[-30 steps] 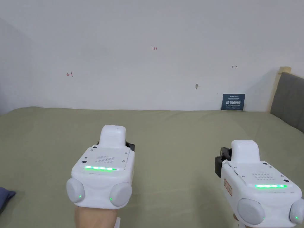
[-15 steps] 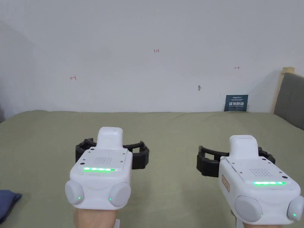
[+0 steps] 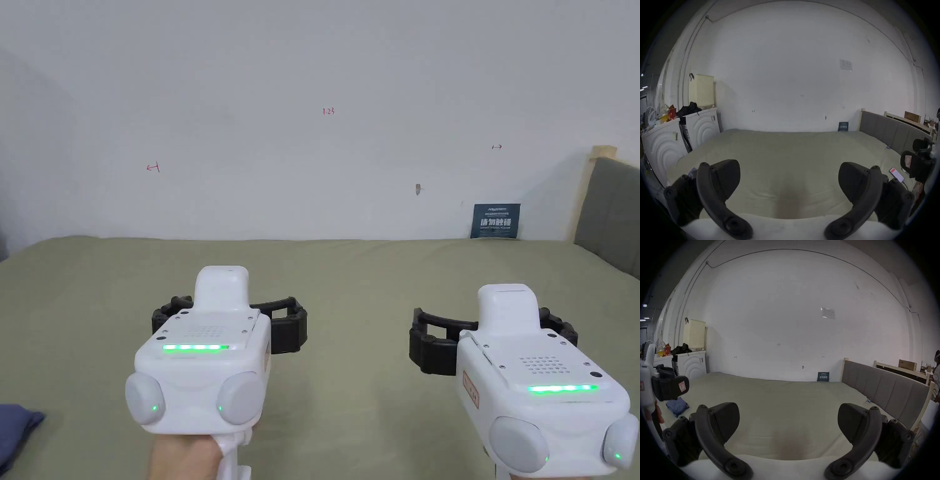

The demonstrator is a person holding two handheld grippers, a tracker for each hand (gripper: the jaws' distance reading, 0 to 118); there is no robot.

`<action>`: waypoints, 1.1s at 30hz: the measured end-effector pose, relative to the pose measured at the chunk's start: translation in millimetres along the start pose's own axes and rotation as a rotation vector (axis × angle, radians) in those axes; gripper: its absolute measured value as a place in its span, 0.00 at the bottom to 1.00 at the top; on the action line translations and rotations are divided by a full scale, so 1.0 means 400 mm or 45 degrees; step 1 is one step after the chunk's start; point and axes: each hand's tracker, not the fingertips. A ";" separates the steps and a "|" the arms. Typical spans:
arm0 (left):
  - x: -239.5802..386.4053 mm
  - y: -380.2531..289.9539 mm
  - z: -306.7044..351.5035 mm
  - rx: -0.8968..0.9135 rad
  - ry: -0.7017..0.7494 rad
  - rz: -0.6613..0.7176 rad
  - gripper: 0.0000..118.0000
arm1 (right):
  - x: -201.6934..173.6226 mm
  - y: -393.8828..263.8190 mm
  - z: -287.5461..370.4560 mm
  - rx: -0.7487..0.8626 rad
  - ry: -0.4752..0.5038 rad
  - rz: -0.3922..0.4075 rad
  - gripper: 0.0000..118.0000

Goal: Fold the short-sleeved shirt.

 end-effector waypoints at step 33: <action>0.000 0.010 0.060 0.067 -0.057 -0.048 1.00 | -0.012 0.038 -0.017 -0.040 0.080 -0.035 1.00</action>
